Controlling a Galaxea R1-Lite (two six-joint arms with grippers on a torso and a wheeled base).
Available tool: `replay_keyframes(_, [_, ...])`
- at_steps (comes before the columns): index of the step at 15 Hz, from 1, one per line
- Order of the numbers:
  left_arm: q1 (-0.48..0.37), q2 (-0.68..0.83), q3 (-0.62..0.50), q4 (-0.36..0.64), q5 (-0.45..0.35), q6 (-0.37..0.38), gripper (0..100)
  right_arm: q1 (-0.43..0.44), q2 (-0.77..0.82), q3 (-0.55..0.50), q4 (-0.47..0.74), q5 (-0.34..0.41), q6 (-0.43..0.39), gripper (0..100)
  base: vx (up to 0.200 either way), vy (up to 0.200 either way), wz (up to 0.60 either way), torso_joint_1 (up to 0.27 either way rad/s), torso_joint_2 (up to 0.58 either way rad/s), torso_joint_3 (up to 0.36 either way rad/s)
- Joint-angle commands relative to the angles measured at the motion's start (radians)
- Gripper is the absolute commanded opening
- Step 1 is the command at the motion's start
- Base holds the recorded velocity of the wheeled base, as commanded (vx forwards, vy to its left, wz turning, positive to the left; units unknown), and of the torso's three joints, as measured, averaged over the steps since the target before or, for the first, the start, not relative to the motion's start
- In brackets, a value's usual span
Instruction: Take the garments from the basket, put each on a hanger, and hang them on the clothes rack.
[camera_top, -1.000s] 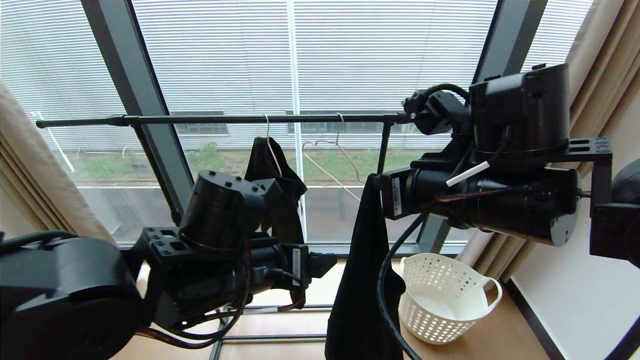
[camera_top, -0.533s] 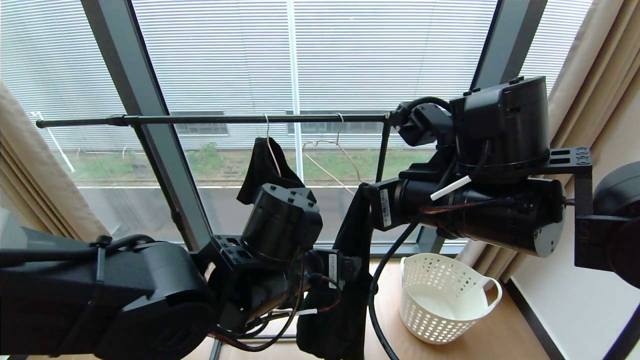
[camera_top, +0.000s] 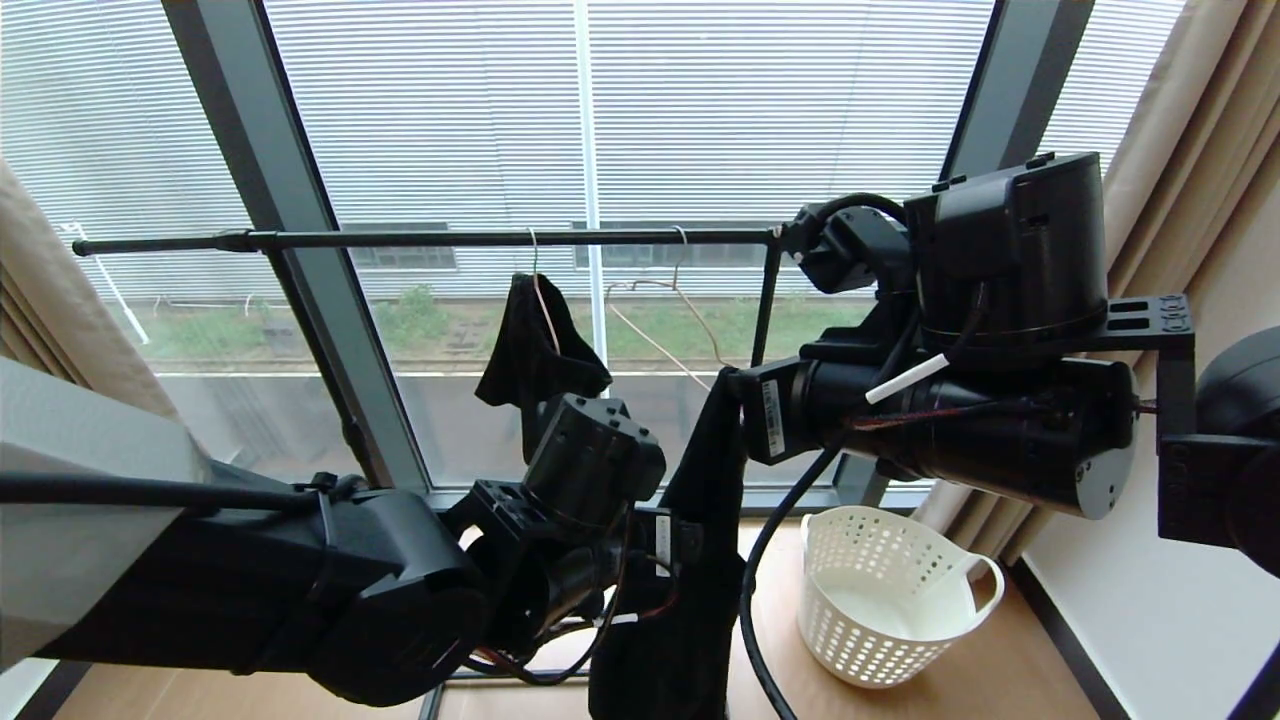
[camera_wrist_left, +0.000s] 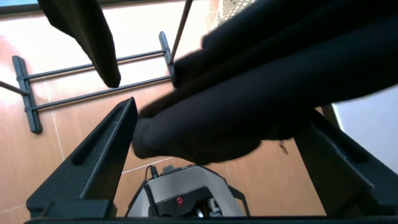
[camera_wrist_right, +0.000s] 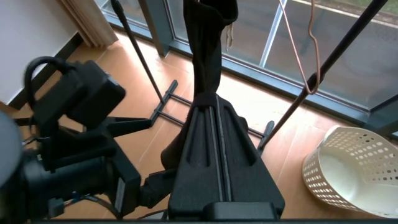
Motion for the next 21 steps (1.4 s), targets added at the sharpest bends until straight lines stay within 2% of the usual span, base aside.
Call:
replay_keyframes(1, [0.006,0.038,-0.019,0.000,0.000,0.001,100,-0.001,-0.005,0.001,0.000,0.000,0.000,0,0.000,0.000,0.00,0.000,0.00,0.000])
replay_keyframes(17, [0.041,0.047,0.018,0.000,0.041,0.000,100,-0.020,-0.012,-0.006,-0.009,-0.001,-0.001,0,0.000,0.000,0.00,0.000,0.00,0.000])
replay_keyframes(20, [0.042,0.046,0.026,0.000,0.053,-0.002,100,-0.020,-0.007,-0.007,-0.011,-0.001,-0.001,0,0.000,0.000,0.00,0.000,0.00,0.000])
replay_keyframes(21, [0.038,0.024,0.042,0.000,0.080,0.000,100,-0.036,-0.001,-0.012,-0.011,-0.001,-0.003,0,0.000,0.000,0.00,0.000,0.00,0.000])
